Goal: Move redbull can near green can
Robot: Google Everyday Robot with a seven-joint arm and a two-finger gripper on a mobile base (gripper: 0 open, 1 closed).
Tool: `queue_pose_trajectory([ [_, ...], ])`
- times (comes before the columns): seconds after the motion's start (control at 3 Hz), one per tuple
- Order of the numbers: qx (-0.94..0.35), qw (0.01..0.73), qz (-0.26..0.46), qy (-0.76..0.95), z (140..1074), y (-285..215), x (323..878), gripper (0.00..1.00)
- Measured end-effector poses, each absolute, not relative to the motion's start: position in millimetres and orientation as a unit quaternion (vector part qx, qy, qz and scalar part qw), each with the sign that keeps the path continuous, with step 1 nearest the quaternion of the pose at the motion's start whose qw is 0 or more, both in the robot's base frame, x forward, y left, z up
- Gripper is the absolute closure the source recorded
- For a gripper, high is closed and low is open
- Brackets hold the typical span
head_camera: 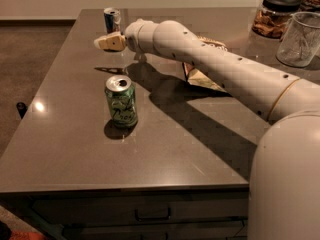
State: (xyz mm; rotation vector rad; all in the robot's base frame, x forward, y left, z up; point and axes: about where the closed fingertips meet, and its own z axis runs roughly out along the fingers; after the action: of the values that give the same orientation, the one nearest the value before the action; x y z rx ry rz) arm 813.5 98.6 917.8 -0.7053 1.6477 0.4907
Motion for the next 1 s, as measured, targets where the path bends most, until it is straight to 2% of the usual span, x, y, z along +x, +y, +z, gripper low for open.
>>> queue_pose_trajectory([
  [1.0,-0.280,0.616,0.230,0.699,924,131,854,0.00],
])
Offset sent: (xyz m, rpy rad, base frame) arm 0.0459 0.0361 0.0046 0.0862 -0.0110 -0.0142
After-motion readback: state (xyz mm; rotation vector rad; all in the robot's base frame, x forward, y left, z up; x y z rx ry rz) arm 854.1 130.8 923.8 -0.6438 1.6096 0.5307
